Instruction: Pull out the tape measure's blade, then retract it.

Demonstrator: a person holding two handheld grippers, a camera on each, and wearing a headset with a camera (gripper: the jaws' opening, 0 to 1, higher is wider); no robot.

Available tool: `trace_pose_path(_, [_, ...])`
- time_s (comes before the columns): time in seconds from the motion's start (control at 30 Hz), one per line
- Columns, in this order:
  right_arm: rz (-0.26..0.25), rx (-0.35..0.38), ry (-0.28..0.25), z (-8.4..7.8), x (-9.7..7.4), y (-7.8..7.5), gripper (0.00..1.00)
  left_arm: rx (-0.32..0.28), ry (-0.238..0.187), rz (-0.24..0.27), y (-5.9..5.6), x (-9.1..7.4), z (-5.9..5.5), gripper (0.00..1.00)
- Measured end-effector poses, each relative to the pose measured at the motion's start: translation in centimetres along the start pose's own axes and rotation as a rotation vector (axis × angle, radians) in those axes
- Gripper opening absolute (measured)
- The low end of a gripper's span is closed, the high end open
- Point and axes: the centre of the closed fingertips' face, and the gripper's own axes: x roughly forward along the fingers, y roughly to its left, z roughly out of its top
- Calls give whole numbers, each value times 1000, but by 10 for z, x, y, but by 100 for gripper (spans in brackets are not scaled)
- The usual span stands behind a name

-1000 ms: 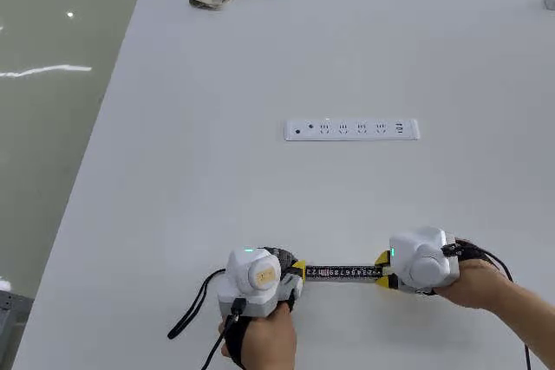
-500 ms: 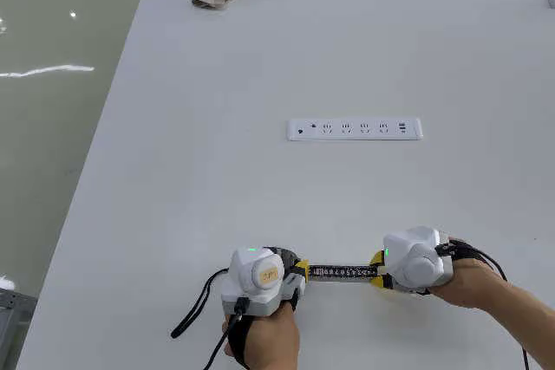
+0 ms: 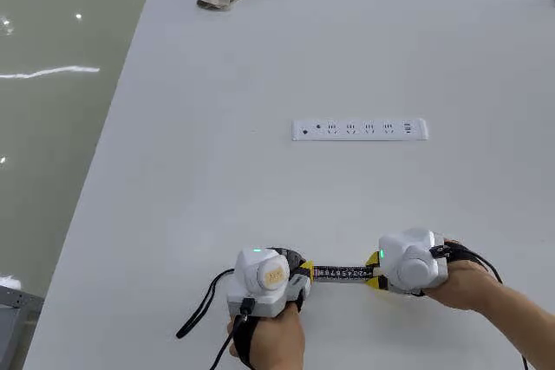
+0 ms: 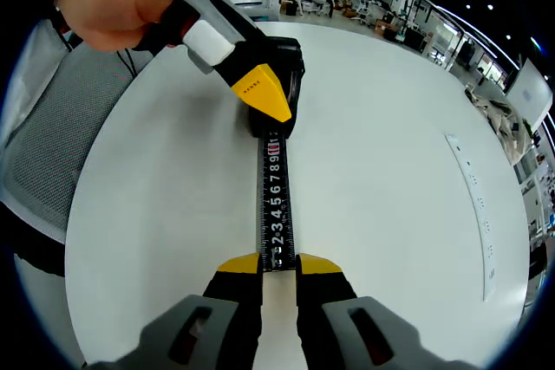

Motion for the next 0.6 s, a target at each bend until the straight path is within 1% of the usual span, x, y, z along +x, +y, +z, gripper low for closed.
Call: trace_pose_path(0.6, [6, -13, -18, 18, 12, 1, 14, 1, 5, -2, 0, 1, -1, 64])
